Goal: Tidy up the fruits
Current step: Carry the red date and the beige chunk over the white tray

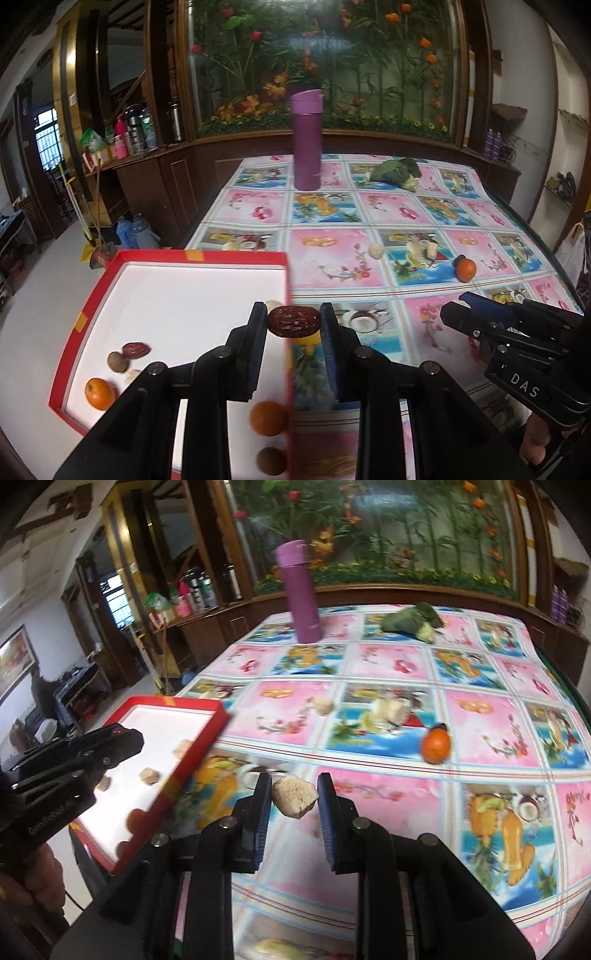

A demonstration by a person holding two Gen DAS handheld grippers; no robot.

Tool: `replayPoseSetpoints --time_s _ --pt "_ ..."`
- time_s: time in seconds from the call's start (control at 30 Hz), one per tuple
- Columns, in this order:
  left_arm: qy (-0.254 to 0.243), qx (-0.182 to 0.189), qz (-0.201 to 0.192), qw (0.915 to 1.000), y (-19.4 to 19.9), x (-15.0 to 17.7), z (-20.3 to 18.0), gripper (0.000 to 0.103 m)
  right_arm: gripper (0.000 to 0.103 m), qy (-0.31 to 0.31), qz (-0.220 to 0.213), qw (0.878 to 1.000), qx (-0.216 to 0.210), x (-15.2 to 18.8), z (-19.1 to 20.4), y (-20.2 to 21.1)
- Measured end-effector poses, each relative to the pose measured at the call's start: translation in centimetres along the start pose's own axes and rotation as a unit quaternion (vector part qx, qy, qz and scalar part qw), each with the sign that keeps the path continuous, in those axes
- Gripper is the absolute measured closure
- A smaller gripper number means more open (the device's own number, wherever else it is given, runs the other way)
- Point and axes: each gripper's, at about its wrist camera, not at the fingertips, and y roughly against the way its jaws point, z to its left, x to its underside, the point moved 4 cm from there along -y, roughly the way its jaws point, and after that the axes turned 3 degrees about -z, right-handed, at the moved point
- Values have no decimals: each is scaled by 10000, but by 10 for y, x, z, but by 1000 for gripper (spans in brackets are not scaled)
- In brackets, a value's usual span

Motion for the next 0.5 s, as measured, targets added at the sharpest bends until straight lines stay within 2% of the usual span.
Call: replayPoseSetpoints --time_s 0.5 --pt "720 -714 -66 9948 11 21 97 75 76 561 260 9951 -778 -12 109 -37"
